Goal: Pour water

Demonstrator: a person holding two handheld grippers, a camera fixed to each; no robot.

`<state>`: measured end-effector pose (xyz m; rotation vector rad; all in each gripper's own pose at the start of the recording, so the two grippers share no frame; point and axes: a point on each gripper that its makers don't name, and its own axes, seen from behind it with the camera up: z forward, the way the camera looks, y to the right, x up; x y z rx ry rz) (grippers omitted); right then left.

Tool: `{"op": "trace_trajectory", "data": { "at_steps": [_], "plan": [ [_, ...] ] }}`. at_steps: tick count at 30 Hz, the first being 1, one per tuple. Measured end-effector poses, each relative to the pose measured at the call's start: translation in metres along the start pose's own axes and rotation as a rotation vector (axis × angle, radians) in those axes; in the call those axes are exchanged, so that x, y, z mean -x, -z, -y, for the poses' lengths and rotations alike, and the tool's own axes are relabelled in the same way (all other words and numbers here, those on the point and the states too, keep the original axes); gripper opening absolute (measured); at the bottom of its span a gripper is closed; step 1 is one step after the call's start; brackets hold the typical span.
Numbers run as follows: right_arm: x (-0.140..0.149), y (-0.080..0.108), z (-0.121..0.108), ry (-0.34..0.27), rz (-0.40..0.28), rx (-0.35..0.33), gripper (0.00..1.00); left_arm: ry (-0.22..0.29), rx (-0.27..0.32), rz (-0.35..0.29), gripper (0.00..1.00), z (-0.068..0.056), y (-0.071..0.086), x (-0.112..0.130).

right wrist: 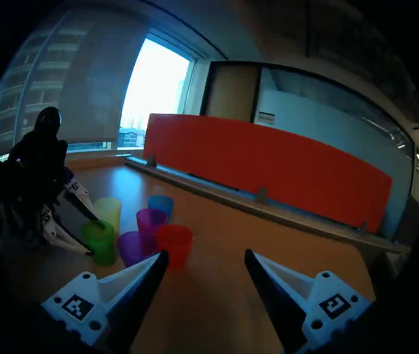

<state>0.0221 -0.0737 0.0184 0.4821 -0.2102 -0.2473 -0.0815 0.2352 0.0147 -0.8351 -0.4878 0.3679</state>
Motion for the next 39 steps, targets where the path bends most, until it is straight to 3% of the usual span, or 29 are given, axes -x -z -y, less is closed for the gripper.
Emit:
{"op": "trace_trajectory", "data": {
  "at_steps": [23,39],
  "plan": [
    [0.003,0.001,0.0,-0.003,0.003,0.002,1.0,-0.007,-0.022,-0.012,0.87,0.002,0.0,-0.004],
    [-0.008,0.004,0.006,0.011,-0.009,0.0,1.0,0.056,-0.055,-0.112,0.86,0.008,0.023,-0.032]
  ]
}}
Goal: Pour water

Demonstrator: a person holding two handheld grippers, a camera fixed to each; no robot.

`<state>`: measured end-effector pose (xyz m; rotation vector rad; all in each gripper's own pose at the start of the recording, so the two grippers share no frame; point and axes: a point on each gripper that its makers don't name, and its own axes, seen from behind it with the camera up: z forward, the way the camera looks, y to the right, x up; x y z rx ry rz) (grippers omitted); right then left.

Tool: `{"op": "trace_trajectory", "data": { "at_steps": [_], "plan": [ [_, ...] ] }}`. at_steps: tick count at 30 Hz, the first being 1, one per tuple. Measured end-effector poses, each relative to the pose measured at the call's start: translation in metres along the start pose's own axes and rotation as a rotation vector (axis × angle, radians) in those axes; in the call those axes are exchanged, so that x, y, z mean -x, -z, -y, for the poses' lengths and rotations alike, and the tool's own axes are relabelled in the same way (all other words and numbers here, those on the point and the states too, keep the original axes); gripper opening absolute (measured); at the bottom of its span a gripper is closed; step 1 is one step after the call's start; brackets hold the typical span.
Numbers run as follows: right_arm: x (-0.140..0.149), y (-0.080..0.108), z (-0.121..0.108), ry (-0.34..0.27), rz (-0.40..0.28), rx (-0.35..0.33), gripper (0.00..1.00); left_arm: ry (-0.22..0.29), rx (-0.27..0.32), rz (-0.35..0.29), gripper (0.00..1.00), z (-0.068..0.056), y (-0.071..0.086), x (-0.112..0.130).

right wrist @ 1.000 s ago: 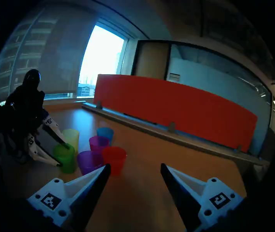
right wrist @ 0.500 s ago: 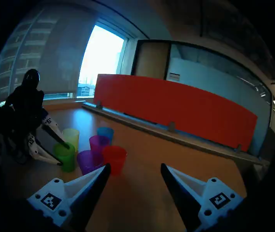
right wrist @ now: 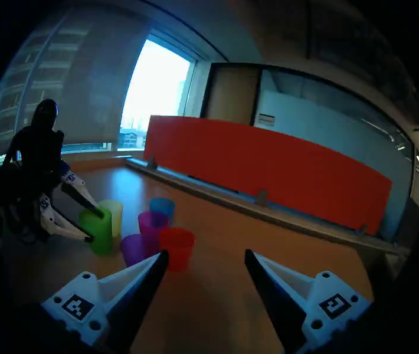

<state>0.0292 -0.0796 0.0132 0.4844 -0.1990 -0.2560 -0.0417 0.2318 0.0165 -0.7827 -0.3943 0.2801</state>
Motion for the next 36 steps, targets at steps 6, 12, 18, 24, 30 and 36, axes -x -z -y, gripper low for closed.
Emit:
{"op": "trace_trajectory", "data": {
  "at_steps": [6,12,18,24,30,36],
  "plan": [
    [-0.007,-0.001,0.005,0.013,-0.005,-0.006,1.0,0.018,-0.02,-0.057,0.87,0.002,0.014,-0.014],
    [-0.011,-0.006,0.01,0.012,-0.004,-0.016,1.0,0.052,-0.042,-0.131,0.87,0.007,0.033,-0.03],
    [-0.015,-0.014,0.016,0.011,-0.001,-0.028,1.0,0.085,-0.06,-0.212,0.87,0.013,0.052,-0.048],
    [-0.02,-0.021,0.021,0.012,-0.003,-0.042,1.0,0.093,-0.077,-0.261,0.87,0.019,0.069,-0.061],
    [-0.027,-0.029,0.026,0.024,-0.004,-0.058,1.0,0.088,-0.092,-0.304,0.87,0.02,0.082,-0.073],
    [-0.034,-0.04,0.032,0.039,-0.005,-0.075,1.0,0.086,-0.095,-0.361,0.87,0.018,0.093,-0.087]
  ]
}}
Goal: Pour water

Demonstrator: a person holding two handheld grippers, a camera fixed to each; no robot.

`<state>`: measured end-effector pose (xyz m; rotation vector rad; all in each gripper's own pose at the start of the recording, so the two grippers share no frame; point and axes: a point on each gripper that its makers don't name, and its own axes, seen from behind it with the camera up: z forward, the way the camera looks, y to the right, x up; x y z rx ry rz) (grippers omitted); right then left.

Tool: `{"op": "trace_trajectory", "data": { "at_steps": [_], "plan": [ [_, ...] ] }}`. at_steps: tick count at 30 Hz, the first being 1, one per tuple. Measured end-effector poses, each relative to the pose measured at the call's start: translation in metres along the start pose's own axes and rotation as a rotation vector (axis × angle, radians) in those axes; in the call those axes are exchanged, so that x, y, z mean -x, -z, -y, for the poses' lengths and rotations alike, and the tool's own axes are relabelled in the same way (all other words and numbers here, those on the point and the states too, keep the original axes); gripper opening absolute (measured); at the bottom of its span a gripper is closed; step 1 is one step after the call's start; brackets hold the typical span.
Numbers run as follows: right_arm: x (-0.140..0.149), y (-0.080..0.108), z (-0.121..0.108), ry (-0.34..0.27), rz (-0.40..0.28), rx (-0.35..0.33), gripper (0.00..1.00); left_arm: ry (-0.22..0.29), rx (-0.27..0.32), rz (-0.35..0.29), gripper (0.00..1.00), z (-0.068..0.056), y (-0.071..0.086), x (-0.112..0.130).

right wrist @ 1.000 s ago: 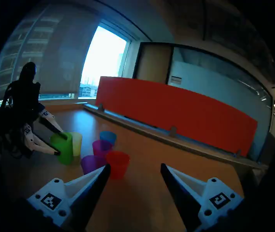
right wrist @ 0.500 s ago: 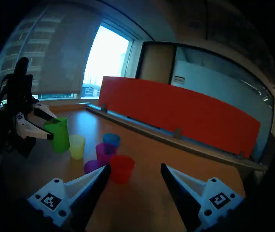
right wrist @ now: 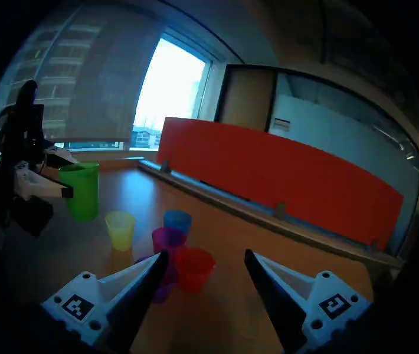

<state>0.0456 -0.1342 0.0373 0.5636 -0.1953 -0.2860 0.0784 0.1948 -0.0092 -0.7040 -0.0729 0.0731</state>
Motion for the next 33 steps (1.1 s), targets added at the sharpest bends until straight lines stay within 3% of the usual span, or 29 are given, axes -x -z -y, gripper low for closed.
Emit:
{"op": "trace_trajectory", "data": {
  "at_steps": [8,17,26,33],
  "plan": [
    [-0.01,-0.015,0.009,-0.003,-0.006,-0.027,1.0,0.025,-0.002,-0.087,0.86,0.001,0.007,-0.025],
    [-0.017,-0.03,0.016,-0.006,-0.006,-0.049,1.0,0.056,-0.009,-0.137,0.86,0.006,0.011,-0.039],
    [-0.021,-0.044,0.019,0.004,0.004,-0.076,1.0,0.048,-0.011,-0.128,0.86,0.01,0.012,-0.037],
    [-0.026,-0.065,0.021,0.022,0.041,-0.13,1.0,0.028,-0.012,-0.102,0.86,0.01,0.012,-0.029]
  ]
}}
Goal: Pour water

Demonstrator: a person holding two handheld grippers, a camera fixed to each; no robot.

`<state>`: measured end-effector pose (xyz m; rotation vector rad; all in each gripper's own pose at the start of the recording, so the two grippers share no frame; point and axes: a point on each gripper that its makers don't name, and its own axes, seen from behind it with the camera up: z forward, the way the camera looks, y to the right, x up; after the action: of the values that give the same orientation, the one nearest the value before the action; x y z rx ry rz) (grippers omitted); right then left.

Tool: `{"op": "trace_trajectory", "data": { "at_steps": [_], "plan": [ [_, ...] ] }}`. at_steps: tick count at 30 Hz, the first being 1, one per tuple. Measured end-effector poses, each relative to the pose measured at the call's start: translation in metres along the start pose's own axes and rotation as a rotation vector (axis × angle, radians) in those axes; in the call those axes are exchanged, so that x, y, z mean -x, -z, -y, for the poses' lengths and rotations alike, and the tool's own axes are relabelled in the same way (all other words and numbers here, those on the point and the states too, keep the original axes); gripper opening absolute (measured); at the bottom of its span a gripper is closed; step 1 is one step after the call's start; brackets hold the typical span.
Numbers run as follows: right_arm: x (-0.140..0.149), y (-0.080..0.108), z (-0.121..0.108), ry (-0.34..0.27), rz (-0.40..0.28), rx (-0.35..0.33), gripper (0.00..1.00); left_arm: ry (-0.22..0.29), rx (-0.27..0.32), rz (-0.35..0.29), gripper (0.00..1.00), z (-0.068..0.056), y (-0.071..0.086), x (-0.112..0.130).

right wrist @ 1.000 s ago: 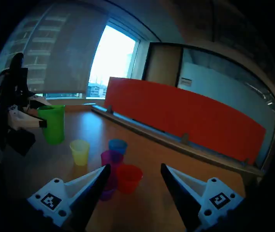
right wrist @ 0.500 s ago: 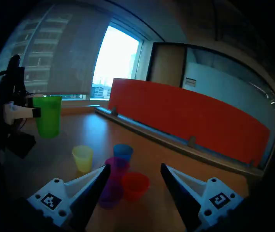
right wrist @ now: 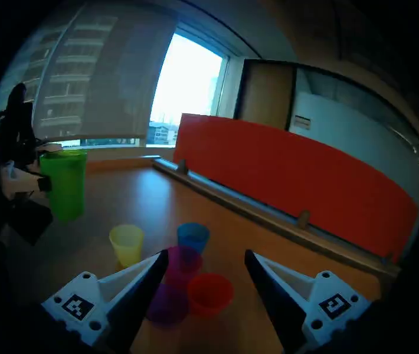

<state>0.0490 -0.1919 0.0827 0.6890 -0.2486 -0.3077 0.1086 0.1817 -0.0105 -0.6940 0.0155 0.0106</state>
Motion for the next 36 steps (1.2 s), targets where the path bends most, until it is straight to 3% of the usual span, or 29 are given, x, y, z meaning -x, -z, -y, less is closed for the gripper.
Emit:
{"op": "trace_trajectory", "data": {
  "at_steps": [14,22,36],
  "plan": [
    [-0.012,-0.067,0.0,0.057,0.118,-0.143,1.0,-0.021,-0.011,0.069,0.86,0.006,-0.002,0.027],
    [-0.005,-0.105,0.002,0.103,0.212,-0.209,1.0,-0.015,-0.004,0.095,0.86,0.007,-0.003,0.042],
    [0.017,-0.151,0.018,0.156,0.406,-0.302,1.0,-0.004,0.009,0.122,0.86,0.007,-0.006,0.062]
  ]
}}
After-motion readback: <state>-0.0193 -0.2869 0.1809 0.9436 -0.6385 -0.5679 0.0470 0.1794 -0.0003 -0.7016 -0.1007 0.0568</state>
